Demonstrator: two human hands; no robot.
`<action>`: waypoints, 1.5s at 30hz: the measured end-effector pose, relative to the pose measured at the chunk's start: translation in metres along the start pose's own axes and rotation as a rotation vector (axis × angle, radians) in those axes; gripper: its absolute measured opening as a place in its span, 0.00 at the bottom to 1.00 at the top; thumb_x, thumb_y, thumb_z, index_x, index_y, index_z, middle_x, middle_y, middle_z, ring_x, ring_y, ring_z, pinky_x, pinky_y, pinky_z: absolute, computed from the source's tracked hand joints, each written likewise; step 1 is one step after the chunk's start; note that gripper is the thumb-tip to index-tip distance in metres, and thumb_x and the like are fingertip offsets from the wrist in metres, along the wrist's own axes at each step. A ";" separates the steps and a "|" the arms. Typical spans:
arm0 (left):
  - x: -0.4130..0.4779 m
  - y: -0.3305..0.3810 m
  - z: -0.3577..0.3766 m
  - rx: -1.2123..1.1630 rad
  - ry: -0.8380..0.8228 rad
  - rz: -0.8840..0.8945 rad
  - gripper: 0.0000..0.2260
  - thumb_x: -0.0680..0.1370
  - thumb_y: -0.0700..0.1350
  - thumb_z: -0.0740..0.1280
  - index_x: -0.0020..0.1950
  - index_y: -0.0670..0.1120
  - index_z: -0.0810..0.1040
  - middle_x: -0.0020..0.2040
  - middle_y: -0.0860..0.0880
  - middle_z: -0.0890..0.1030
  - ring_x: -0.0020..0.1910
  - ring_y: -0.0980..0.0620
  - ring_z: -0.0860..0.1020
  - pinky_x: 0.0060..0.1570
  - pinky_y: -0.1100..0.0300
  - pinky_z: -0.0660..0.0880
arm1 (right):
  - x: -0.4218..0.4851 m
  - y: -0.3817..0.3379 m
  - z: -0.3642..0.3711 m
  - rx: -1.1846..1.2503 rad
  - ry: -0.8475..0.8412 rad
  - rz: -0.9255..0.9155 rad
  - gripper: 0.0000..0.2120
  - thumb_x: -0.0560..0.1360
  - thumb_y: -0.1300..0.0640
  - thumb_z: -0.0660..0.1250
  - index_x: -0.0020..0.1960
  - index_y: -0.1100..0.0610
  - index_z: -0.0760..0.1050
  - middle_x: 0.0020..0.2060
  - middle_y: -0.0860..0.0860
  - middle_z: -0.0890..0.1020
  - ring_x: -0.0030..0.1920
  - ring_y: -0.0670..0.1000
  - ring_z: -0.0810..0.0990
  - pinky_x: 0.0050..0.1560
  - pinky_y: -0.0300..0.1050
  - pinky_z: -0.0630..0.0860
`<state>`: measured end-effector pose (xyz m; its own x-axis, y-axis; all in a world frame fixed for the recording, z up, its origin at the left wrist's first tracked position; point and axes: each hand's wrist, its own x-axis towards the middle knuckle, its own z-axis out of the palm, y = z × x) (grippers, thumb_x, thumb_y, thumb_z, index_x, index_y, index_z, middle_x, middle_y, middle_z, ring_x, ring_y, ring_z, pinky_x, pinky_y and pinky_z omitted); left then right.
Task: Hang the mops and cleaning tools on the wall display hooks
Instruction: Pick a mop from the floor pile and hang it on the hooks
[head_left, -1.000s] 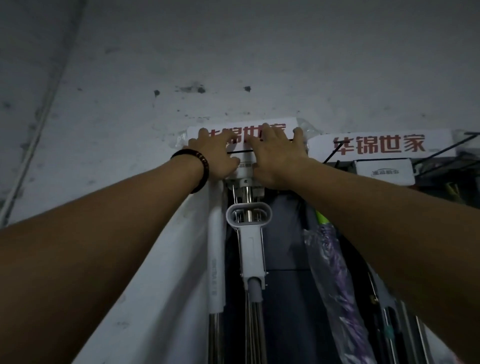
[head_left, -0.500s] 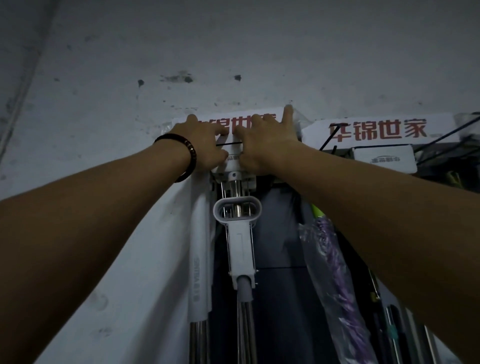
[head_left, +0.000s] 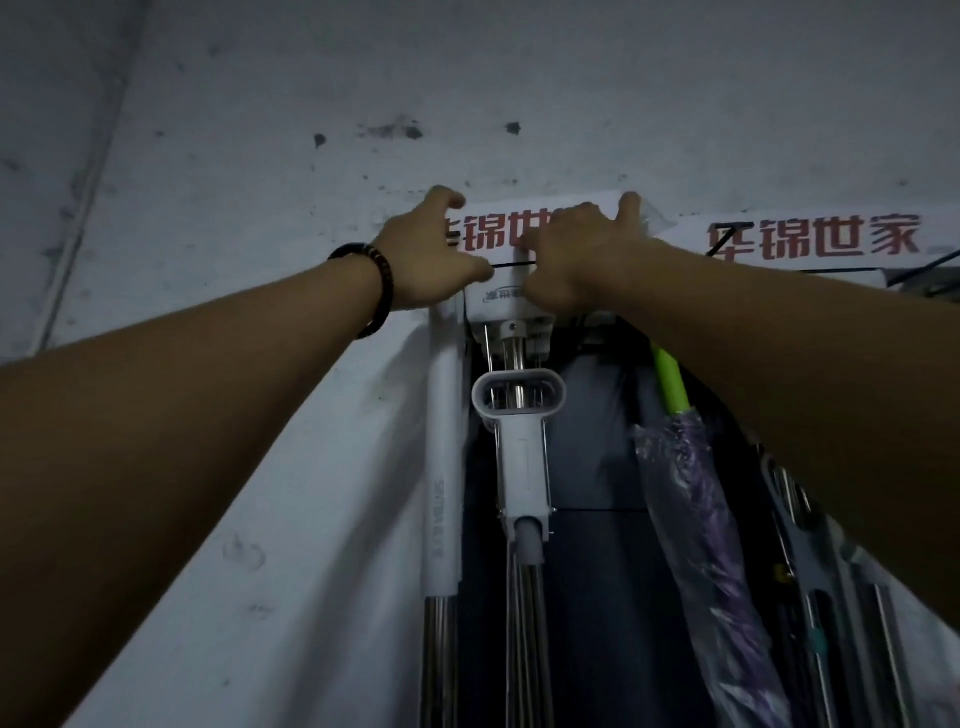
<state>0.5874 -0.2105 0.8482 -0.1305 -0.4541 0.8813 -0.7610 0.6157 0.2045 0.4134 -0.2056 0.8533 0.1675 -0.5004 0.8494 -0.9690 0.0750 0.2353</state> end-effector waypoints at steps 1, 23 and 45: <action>-0.007 -0.006 0.000 -0.123 0.067 -0.011 0.30 0.79 0.49 0.72 0.78 0.51 0.64 0.59 0.55 0.78 0.48 0.57 0.80 0.43 0.65 0.75 | -0.004 0.000 0.000 0.030 0.040 0.006 0.23 0.77 0.43 0.61 0.70 0.48 0.74 0.64 0.54 0.78 0.70 0.58 0.72 0.76 0.73 0.49; -0.090 -0.139 0.126 -0.885 -0.037 -0.346 0.23 0.77 0.50 0.69 0.73 0.58 0.76 0.56 0.45 0.86 0.50 0.47 0.85 0.46 0.53 0.84 | -0.044 -0.077 0.023 0.696 0.209 0.052 0.22 0.74 0.41 0.76 0.64 0.51 0.80 0.40 0.45 0.83 0.39 0.39 0.81 0.38 0.36 0.76; -0.052 -0.170 0.165 -0.764 -0.002 -0.431 0.23 0.77 0.55 0.75 0.72 0.58 0.77 0.72 0.46 0.78 0.66 0.43 0.79 0.64 0.44 0.80 | -0.029 -0.090 0.038 0.647 0.130 0.009 0.23 0.72 0.50 0.81 0.63 0.50 0.76 0.52 0.52 0.84 0.39 0.46 0.85 0.26 0.29 0.76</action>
<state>0.6193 -0.3976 0.6971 0.0688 -0.7469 0.6613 -0.1103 0.6531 0.7492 0.4886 -0.2304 0.7896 0.1399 -0.3906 0.9099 -0.8771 -0.4754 -0.0692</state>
